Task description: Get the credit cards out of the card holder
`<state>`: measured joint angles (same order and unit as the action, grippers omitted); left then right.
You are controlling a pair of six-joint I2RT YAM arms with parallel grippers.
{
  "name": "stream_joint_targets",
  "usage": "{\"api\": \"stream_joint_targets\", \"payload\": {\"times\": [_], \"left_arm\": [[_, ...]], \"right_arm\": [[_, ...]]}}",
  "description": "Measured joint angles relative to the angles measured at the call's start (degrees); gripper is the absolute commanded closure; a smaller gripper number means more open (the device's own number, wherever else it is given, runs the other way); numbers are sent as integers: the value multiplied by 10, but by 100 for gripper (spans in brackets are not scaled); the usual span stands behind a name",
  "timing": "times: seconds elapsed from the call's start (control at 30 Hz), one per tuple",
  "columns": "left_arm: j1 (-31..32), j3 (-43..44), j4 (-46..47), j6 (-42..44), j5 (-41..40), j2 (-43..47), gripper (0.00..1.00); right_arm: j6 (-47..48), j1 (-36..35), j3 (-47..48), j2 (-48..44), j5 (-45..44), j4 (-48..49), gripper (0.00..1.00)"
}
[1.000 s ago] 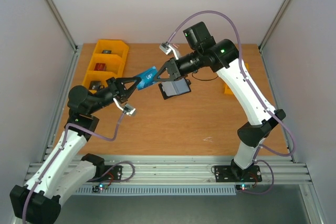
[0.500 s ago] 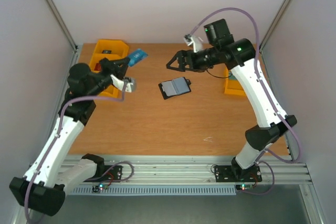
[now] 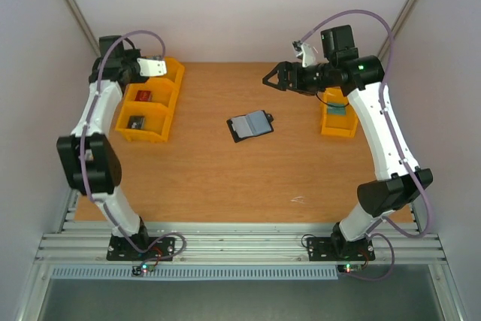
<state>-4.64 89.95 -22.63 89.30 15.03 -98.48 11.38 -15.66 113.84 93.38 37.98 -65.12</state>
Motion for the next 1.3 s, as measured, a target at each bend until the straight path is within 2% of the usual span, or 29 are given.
{"api": "stream_joint_targets", "payload": {"times": [0.3, 0.43, 0.5, 0.73, 1.07, 1.3], "left_arm": [[-20, 266, -8, -8, -49, -286, 100], [-21, 346, -13, -15, -75, -385, 100], [-21, 357, -14, -14, -86, -412, 100], [-25, 369, -13, -6, -117, -458, 100], [-28, 403, -15, -11, -141, -475, 100], [-27, 459, -5, -20, -158, -516, 100]], "right_arm": [[5, 31, 6, 61, 2, 7, 1], [1, 35, 29, 101, 1, 7, 2], [-4, 35, 38, 118, 1, 9, 1], [-31, 35, 43, 144, 5, 28, 1], [-37, 35, 91, 163, 12, 25, 1], [-38, 35, 97, 172, 16, 24, 2]]}}
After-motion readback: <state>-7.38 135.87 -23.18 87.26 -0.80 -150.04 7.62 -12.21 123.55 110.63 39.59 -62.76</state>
